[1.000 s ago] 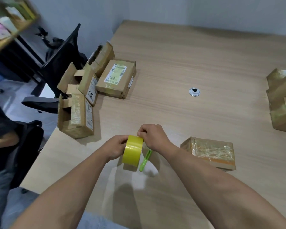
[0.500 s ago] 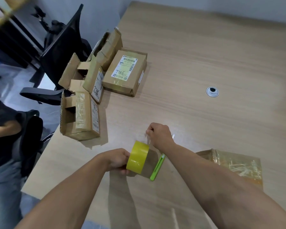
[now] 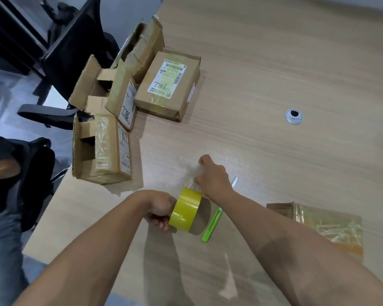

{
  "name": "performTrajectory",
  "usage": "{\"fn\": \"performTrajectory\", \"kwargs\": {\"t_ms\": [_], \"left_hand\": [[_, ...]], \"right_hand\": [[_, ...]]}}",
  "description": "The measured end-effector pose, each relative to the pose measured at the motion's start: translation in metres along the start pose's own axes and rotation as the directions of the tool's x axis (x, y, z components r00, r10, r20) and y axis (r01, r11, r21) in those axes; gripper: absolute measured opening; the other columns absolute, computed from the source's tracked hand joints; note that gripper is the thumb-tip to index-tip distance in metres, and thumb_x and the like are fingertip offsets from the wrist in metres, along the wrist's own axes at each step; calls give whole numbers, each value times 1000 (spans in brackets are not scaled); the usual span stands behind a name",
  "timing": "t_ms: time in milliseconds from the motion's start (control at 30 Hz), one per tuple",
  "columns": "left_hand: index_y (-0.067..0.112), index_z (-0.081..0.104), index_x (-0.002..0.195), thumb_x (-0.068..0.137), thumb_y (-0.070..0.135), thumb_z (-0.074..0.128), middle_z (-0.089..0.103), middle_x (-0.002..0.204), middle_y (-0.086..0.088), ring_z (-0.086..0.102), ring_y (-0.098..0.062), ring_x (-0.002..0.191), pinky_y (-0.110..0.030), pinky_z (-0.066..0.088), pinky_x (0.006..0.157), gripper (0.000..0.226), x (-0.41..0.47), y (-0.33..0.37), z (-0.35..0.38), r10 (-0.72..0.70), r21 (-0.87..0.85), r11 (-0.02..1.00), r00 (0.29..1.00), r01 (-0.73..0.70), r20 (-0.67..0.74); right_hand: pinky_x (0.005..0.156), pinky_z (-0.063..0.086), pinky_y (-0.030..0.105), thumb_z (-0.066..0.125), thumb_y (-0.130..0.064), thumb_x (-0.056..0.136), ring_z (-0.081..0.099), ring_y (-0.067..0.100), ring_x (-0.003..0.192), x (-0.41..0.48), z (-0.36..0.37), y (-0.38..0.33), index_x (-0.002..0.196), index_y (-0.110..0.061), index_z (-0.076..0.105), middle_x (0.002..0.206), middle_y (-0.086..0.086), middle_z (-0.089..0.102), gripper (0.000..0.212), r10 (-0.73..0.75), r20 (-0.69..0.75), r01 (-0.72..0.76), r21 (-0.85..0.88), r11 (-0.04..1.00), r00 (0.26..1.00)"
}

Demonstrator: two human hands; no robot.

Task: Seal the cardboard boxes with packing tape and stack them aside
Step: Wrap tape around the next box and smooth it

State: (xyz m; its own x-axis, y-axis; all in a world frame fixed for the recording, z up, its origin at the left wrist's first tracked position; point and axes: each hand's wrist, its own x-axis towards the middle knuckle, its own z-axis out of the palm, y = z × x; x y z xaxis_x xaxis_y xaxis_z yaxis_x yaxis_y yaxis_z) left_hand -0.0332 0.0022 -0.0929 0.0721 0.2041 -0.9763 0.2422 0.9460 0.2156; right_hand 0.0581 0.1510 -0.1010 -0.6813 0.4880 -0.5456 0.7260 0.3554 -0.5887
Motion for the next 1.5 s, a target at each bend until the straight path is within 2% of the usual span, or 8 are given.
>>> {"fn": "performTrajectory", "kwargs": {"t_ms": [333, 633, 733, 867, 1033, 1100, 1367, 1500], "left_hand": [[18, 61, 83, 95, 25, 50, 65, 74, -3, 55, -14, 59, -19, 36, 51, 17, 0, 5, -3, -74, 115, 990, 997, 78, -33], [6, 65, 76, 94, 19, 56, 69, 72, -15, 59, -23, 54, -24, 48, 53, 23, -15, 8, -26, -79, 121, 986, 954, 118, -288], [2, 69, 81, 94, 16, 52, 73, 93, -24, 59, -29, 64, -26, 44, 57, 25, -36, 24, -31, 48, 253, 962, 846, 104, -530], [4, 72, 99, 96, 21, 54, 72, 104, -15, 65, -36, 101, -35, 53, 81, 24, -47, 40, -31, 154, 150, 987, 650, -62, -744], [12, 69, 86, 94, 18, 52, 71, 84, -2, 61, -25, 88, -31, 40, 71, 20, -64, 78, 0, 262, 128, 931, 380, -342, -887], [14, 69, 83, 93, 20, 54, 70, 77, 3, 61, -21, 79, -31, 41, 68, 19, -67, 100, 23, 314, 142, 885, 342, -443, -886], [12, 68, 81, 93, 20, 56, 68, 74, -5, 59, -20, 61, -29, 43, 61, 18, -34, 159, 106, 344, -94, 783, 555, -615, -758], [12, 67, 85, 95, 24, 53, 66, 77, -5, 59, -20, 64, -30, 43, 62, 21, -23, 178, 136, 305, -174, 766, 589, -618, -748]], "right_hand": [[62, 35, 32, 71, -26, 93, 46, 23, 78, 2, -6, 4, 101, -12, 38, 86, 6, 41, 37, 30, -22, -31, -60, 998, 999], [71, 44, 34, 55, -24, 101, 54, 28, 87, -8, -16, 7, 115, -6, 54, 109, 16, 58, 23, 29, 6, -28, -50, 998, 1000], [71, 44, 32, 48, -23, 101, 55, 28, 87, -14, -21, 10, 117, -10, 56, 114, 17, 59, 23, 23, 23, -24, 14, 1000, 999], [72, 38, 28, 44, -23, 102, 56, 30, 90, -27, -29, 9, 118, -10, 58, 114, 19, 63, 24, -32, 13, 32, 23, 999, 999], [76, 47, 36, 44, -20, 102, 61, 35, 100, -55, -60, 14, 120, -8, 59, 108, 20, 67, 26, -125, -102, 126, 4, 992, 987], [81, 52, 39, 43, -19, 101, 62, 34, 99, -68, -76, 22, 115, -10, 59, 103, 16, 69, 23, -126, -175, 131, 15, 991, 976], [71, 40, 34, 41, -14, 101, 56, 30, 97, -120, -123, 82, 114, -8, 61, 108, 11, 64, 25, -139, -373, 132, -45, 990, 917], [76, 41, 36, 41, -15, 102, 56, 31, 103, -138, -137, 109, 116, -7, 63, 112, 12, 61, 28, -159, -449, 141, -75, 987, 879]]}}
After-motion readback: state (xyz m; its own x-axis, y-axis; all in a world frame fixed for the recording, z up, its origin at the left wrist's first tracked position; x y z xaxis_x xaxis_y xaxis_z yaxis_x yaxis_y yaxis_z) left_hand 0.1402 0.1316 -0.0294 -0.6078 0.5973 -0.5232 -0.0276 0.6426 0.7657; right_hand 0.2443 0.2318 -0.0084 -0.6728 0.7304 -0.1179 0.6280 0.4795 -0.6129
